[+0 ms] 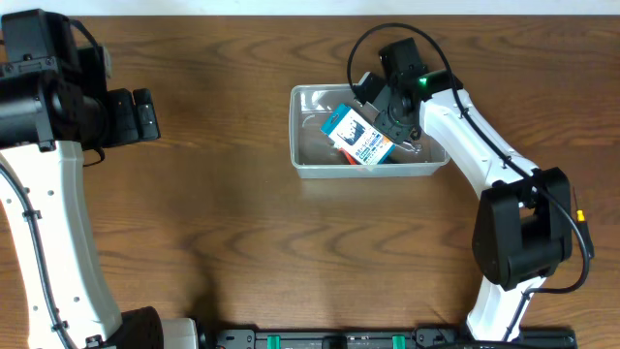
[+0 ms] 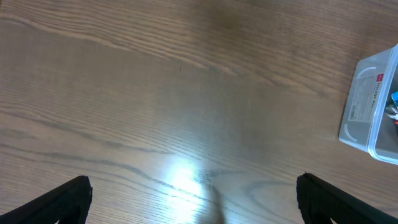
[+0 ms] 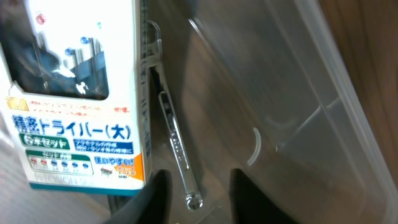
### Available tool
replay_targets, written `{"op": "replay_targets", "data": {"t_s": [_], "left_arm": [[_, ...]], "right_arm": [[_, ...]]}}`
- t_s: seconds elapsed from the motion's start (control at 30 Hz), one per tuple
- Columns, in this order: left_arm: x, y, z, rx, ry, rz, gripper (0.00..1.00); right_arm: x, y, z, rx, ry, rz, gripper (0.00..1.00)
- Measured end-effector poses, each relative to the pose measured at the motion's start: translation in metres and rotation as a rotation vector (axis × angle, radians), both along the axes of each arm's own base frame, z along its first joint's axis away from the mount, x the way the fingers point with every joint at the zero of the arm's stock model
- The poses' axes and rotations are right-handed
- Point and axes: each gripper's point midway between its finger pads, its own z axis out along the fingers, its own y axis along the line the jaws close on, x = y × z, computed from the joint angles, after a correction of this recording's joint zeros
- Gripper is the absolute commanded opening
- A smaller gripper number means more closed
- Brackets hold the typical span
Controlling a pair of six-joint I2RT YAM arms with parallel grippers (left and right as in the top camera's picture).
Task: Pack container
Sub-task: 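Lower the wrench into the container and open the right gripper, then raise the right gripper and move it right over the yellow-handled screwdriver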
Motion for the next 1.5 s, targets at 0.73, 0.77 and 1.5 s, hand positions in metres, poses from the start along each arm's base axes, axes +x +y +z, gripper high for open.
{"op": "replay_targets", "data": {"t_s": [0.73,0.77,1.5], "left_arm": [[0.000,0.000,0.000,0.000,0.000,0.000,0.98],[0.000,0.000,0.000,0.000,0.000,0.000,0.98],[0.000,0.000,0.000,0.000,0.000,0.000,0.98]], "right_arm": [[-0.066,-0.238,0.118,0.023,-0.033,-0.796,0.99],[-0.072,-0.249,0.117,0.042,-0.017,-0.824,0.99],[-0.141,-0.334,0.106,0.261,0.074,-0.850,0.99]]}}
